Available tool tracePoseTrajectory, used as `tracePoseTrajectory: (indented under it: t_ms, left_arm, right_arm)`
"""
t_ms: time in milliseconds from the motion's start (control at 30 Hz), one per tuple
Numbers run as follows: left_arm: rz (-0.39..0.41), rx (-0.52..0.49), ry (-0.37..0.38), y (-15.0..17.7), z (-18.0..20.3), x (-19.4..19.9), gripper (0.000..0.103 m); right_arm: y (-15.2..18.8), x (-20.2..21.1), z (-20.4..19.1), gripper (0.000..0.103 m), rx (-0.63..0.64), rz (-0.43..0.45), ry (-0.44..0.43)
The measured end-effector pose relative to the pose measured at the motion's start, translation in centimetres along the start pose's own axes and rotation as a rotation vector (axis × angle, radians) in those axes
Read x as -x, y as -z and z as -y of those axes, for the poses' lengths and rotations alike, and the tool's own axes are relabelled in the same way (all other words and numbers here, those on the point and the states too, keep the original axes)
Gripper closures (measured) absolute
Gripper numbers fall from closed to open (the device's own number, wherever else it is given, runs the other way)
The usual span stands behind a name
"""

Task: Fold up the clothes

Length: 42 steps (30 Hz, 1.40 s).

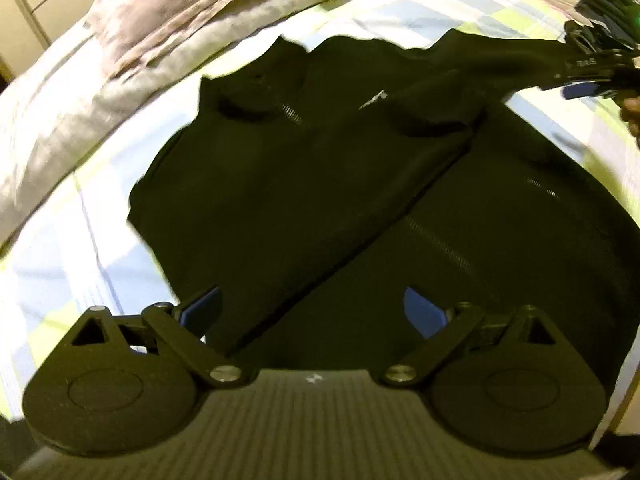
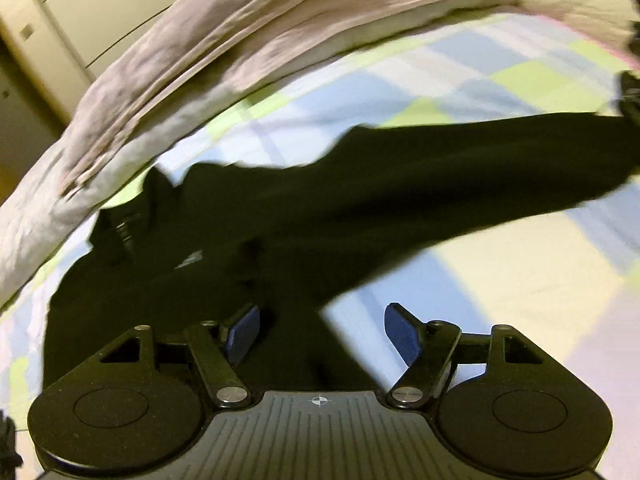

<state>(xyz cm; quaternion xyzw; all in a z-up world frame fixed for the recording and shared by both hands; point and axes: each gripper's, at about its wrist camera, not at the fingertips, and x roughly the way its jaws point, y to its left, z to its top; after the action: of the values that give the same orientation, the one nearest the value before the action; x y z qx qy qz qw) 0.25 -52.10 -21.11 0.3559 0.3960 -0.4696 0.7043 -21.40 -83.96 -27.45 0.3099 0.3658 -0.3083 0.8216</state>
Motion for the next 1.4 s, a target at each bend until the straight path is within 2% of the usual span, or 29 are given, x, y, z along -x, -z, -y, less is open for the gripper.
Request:
tracePoseTrajectory:
  t_ms: [133,267,433,500,667,867,900,933,967,1033,1100,1200,1333,1400]
  left_arm:
    - [0.007,-0.01,-0.011,-2.8,2.4,-0.5,0.008]
    - [-0.006,-0.029,-0.027,-6.3,6.5,-1.7,0.008]
    - [-0.005,-0.054,0.027,-11.6,12.7,-4.2,0.008]
    - [-0.011,-0.062,0.05,-13.6,14.9,-5.5,0.008]
    - [-0.035,-0.121,0.076,-16.0,18.7,-7.6,0.008]
    - [-0.089,-0.167,0.082,-15.7,19.9,-9.1,0.008]
    - [-0.094,-0.168,0.081,-15.6,19.9,-9.2,0.008]
    - [-0.096,-0.165,0.077,-15.4,19.7,-9.2,0.008]
    - [-0.097,-0.161,0.073,-15.2,19.5,-9.1,0.008]
    - [-0.092,-0.148,0.055,-14.8,18.7,-8.8,0.008]
    - [-0.075,-0.119,0.03,-14.5,17.4,-8.2,0.008]
    - [-0.038,-0.037,-0.021,-13.8,14.6,-7.0,0.008]
    - [0.012,0.074,-0.07,-11.6,9.4,-4.5,0.008]
    - [0.026,0.11,-0.097,-9.9,6.8,-2.9,0.008]
  right_arm:
    - [-1.6,2.1,5.7,0.031,-0.103,0.069,0.077]
    - [-3.8,2.4,12.4,0.031,-0.255,0.173,0.113]
    - [-6.3,0.1,20.2,0.031,-0.437,0.226,0.162]
    - [-7.1,-1.0,22.5,0.031,-0.468,0.24,0.185]
    - [-8.2,-4.2,26.0,0.031,-0.476,0.259,0.222]
    - [-8.6,-6.1,27.7,0.031,-0.519,0.315,0.244]
    - [-8.9,-6.1,27.8,0.042,-0.519,0.32,0.244]
    - [-9.2,-6.0,27.8,0.072,-0.515,0.318,0.243]
    - [-9.6,-5.6,27.5,0.085,-0.496,0.317,0.243]
    - [-10.4,-4.5,26.5,0.093,-0.44,0.323,0.231]
    - [-11.3,-3.1,24.4,0.094,-0.347,0.33,0.2]
    - [-12.7,-0.4,18.8,0.095,-0.189,0.365,0.113]
    - [-13.2,4.1,6.4,0.095,0.059,0.457,-0.087]
    - [-11.7,6.4,-0.9,0.095,0.185,0.492,-0.209]
